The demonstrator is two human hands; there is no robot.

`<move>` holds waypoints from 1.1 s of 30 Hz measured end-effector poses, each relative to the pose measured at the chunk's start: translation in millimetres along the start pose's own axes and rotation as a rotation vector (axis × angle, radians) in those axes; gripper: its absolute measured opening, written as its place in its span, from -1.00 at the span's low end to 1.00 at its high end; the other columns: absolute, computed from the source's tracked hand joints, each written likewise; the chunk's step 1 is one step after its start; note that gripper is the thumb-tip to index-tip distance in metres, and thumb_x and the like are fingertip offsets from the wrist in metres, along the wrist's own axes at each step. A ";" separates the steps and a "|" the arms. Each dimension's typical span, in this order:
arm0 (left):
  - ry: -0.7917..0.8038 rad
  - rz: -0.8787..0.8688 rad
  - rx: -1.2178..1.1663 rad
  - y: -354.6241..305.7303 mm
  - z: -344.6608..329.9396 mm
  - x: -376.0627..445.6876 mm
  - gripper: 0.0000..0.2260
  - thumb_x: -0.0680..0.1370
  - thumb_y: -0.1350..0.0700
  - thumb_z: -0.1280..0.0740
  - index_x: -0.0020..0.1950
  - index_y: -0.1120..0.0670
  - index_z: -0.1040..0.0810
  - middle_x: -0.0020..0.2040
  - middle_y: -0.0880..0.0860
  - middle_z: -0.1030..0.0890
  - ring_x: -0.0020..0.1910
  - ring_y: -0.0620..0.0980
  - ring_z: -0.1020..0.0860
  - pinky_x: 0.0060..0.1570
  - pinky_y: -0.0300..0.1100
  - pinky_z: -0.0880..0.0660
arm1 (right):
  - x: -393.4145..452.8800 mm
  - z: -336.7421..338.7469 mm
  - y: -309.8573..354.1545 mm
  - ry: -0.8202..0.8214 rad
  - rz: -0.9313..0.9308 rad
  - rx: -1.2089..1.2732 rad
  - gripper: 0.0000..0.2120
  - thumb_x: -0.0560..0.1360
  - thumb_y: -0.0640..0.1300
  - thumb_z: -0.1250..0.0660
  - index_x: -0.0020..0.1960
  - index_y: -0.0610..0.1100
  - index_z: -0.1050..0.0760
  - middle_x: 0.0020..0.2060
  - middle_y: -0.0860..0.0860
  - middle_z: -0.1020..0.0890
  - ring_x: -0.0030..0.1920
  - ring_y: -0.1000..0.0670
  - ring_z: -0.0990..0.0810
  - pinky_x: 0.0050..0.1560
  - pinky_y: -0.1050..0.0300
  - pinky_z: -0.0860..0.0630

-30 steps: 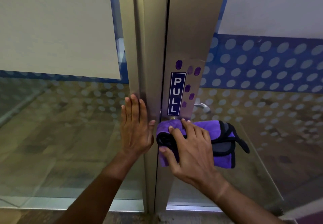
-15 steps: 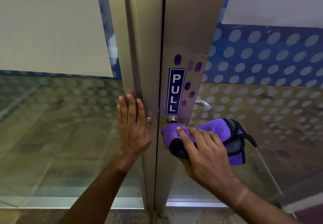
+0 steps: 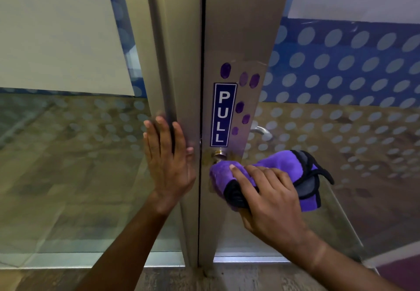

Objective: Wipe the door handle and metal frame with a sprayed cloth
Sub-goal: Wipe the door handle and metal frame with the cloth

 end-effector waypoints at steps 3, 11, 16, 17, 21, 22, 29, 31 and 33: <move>-0.013 -0.010 0.021 1.1 -3.3 -1.9 -0.46 0.70 0.00 0.04 0.62 0.05 0.21 0.62 0.03 0.28 0.61 0.10 0.25 0.59 0.05 0.16 | 13.6 -8.0 21.7 -0.014 -0.078 0.002 -0.49 0.39 0.00 -0.35 0.31 -0.17 -0.54 0.00 -0.18 -0.64 -0.07 -0.21 -0.59 -0.05 -0.08 -0.41; -0.017 -0.033 0.023 4.2 -4.0 -3.0 -0.47 0.70 0.01 0.05 0.62 0.04 0.19 0.62 0.02 0.28 0.61 0.10 0.25 0.59 0.05 0.16 | 0.5 -7.4 1.2 -0.024 0.048 -0.022 -0.49 0.43 0.00 -0.38 0.33 -0.15 -0.48 0.06 -0.18 -0.63 -0.03 -0.22 -0.59 -0.01 -0.09 -0.41; -0.015 -0.048 0.038 5.2 -3.9 -2.7 -0.46 0.69 -0.01 0.05 0.62 0.04 0.21 0.62 0.00 0.30 0.61 0.09 0.27 0.59 0.03 0.18 | -1.2 -4.8 2.3 -0.040 -0.056 0.020 -0.52 0.39 0.00 -0.40 0.24 -0.19 -0.52 -0.01 -0.19 -0.64 -0.06 -0.22 -0.60 -0.04 -0.09 -0.42; -0.021 -0.047 0.042 5.7 -4.0 -3.1 -0.46 0.69 0.00 0.05 0.62 0.05 0.20 0.62 0.00 0.29 0.61 0.09 0.27 0.59 0.03 0.18 | 3.4 -6.6 10.7 -0.045 -0.092 0.019 -0.52 0.38 0.02 -0.42 0.23 -0.19 -0.54 -0.03 -0.18 -0.64 -0.09 -0.22 -0.59 -0.05 -0.08 -0.41; -0.002 -0.054 0.045 5.8 -3.3 -3.3 -0.46 0.69 -0.02 0.07 0.61 0.05 0.21 0.62 0.01 0.30 0.61 0.09 0.27 0.59 0.05 0.16 | 18.1 -17.4 35.6 -0.064 -0.142 -0.023 -0.53 0.39 -0.02 -0.43 0.26 -0.18 -0.56 -0.08 -0.17 -0.64 -0.17 -0.20 -0.57 -0.11 -0.06 -0.39; -0.001 -0.056 0.043 6.0 -2.9 -3.8 -0.46 0.69 -0.02 0.07 0.61 0.05 0.22 0.62 0.01 0.31 0.60 0.09 0.27 0.59 0.05 0.16 | 16.2 -18.2 35.1 -0.074 -0.124 -0.029 -0.51 0.38 -0.06 -0.46 0.27 -0.18 -0.55 -0.06 -0.17 -0.64 -0.15 -0.20 -0.57 -0.09 -0.06 -0.39; 0.002 -0.047 0.040 5.3 -2.4 -2.4 -0.46 0.70 -0.02 0.06 0.61 0.02 0.24 0.61 -0.02 0.32 0.60 0.06 0.28 0.59 0.04 0.19 | -13.2 -7.6 -20.9 -0.065 0.032 0.053 -0.54 0.37 -0.12 -0.42 0.23 -0.18 -0.41 0.01 -0.22 -0.65 -0.04 -0.23 -0.60 -0.01 -0.09 -0.43; 0.003 -0.039 0.033 4.2 -2.5 -2.5 -0.46 0.70 -0.02 0.06 0.61 0.02 0.23 0.62 -0.02 0.32 0.60 0.07 0.28 0.59 0.04 0.17 | -12.9 -7.5 -13.3 -0.080 -0.041 0.064 -0.55 0.36 -0.10 -0.42 0.20 -0.19 -0.42 -0.01 -0.22 -0.64 -0.05 -0.23 -0.57 -0.02 -0.09 -0.42; 0.002 -0.038 0.050 5.2 -3.6 -3.8 -0.46 0.70 -0.01 0.05 0.62 0.04 0.22 0.62 0.00 0.30 0.61 0.09 0.26 0.59 0.06 0.16 | -4.2 -10.0 5.0 -0.082 -0.111 0.060 -0.55 0.37 -0.04 -0.43 0.19 -0.20 -0.49 -0.03 -0.22 -0.63 -0.09 -0.23 -0.56 -0.05 -0.09 -0.41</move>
Point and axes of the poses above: each hand's wrist, its own x-axis towards the middle knuckle, its own z-axis out of the back of the hand, y = z × x, the point moved 2 cm from there along x, towards the middle knuckle
